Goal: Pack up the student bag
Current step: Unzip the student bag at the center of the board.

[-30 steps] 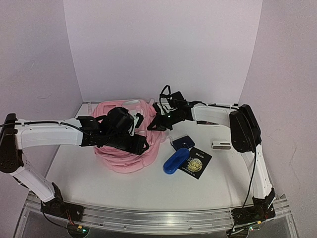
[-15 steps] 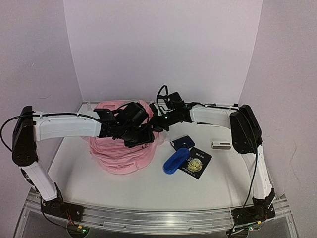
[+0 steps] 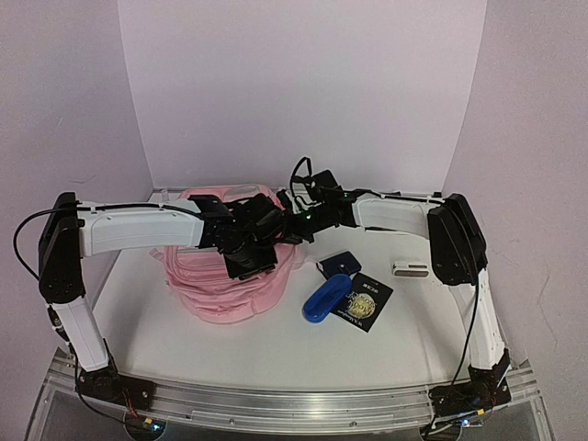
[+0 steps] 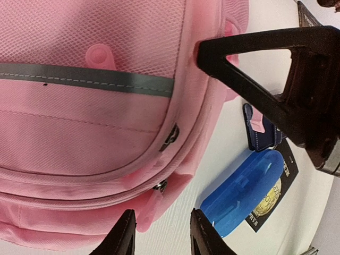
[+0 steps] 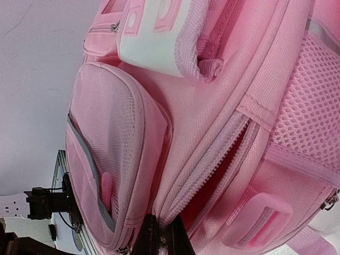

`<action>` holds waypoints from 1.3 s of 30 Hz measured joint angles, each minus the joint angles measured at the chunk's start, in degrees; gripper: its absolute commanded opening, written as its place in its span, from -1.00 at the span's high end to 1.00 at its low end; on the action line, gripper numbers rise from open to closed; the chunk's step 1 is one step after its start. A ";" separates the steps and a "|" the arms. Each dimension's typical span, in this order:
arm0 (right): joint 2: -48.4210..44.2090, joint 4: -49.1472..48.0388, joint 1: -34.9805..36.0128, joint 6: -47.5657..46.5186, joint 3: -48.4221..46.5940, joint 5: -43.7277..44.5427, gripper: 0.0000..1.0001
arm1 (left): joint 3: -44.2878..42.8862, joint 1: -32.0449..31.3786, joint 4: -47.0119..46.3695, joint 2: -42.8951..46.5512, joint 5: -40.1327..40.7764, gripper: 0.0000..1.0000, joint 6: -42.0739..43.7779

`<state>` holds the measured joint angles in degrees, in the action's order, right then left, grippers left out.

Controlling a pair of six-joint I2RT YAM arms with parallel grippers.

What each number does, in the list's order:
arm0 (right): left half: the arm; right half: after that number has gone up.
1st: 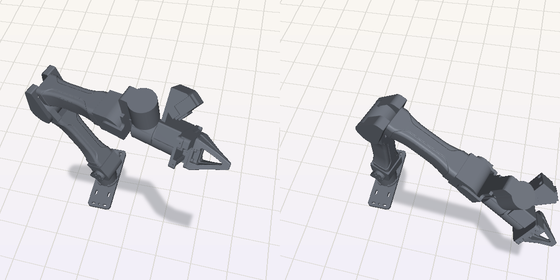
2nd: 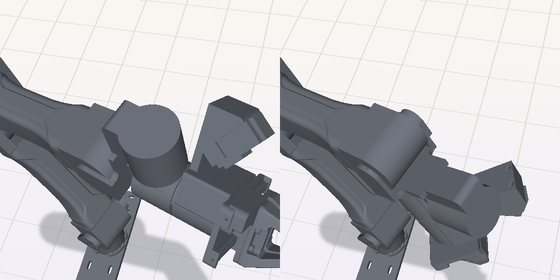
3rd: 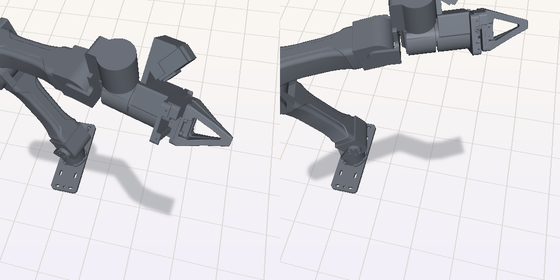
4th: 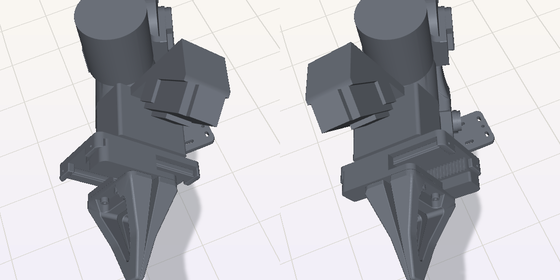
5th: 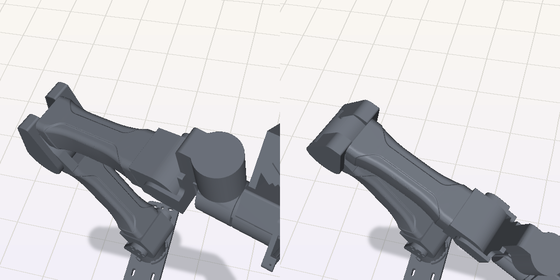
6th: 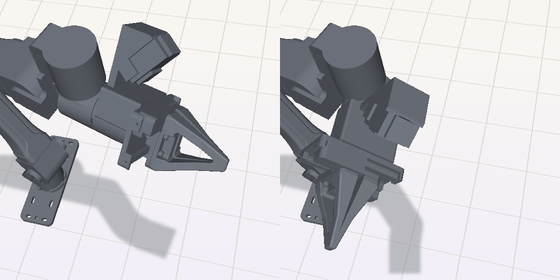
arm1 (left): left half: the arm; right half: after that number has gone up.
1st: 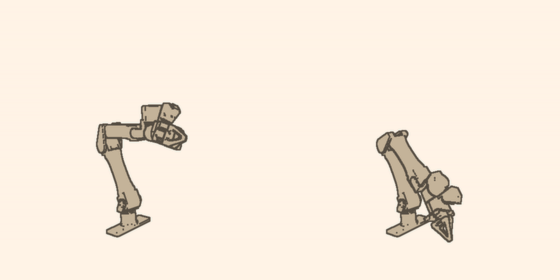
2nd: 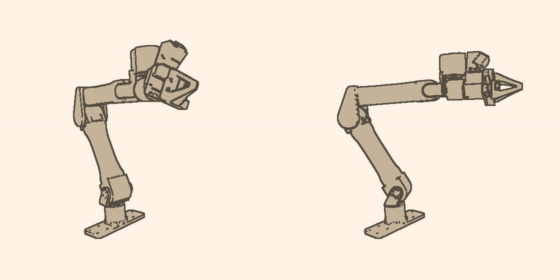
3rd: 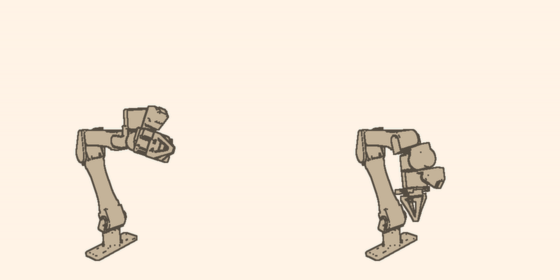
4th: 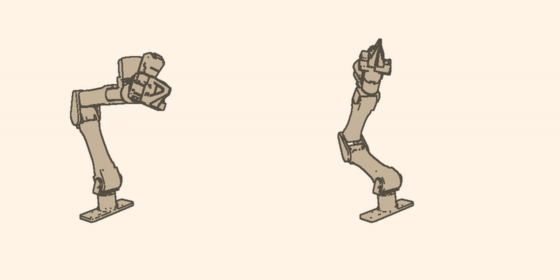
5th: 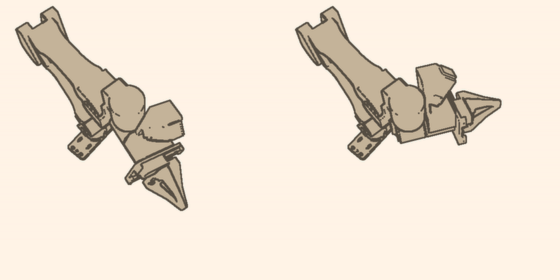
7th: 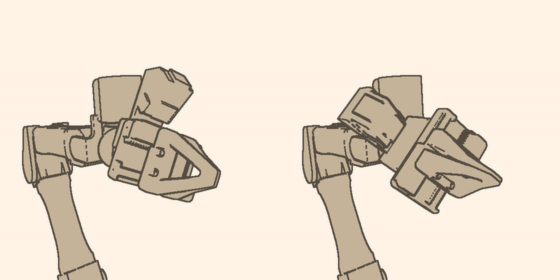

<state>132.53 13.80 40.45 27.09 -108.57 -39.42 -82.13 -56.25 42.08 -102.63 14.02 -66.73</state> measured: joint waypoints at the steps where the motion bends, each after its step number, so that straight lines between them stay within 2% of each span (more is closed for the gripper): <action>1: 0.00 0.00 0.02 -0.02 0.00 -0.02 1.00 | 0.00 0.00 0.65 0.00 0.17 0.32 -0.47; 8: -0.02 -0.29 0.02 -0.04 0.44 0.07 1.00 | 0.16 0.00 1.81 -0.04 0.30 0.35 -1.01; 18: -0.31 -0.50 0.07 -0.04 0.61 0.13 1.00 | 1.11 0.23 -1.87 -2.21 -1.67 0.39 0.48; 22: -0.50 -0.50 0.09 -0.04 0.65 0.17 1.00 | 1.27 0.53 -2.19 -2.78 -2.35 0.50 0.70; 27: -0.66 -0.51 0.09 -0.04 0.72 0.23 1.00 | 1.50 1.17 -2.60 -2.81 -2.93 0.97 0.51; 34: -0.66 -0.43 0.41 -1.20 0.93 1.01 1.00 | 3.99 1.83 -3.79 -2.33 -3.42 1.00 0.23; 39: -0.70 -0.44 0.19 -3.36 1.01 1.65 1.00 | 7.46 1.69 -2.89 1.59 -3.18 0.99 -0.36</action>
<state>131.83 13.36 40.64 23.73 -107.57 -37.77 -74.67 -54.56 39.18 -101.04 10.84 -67.09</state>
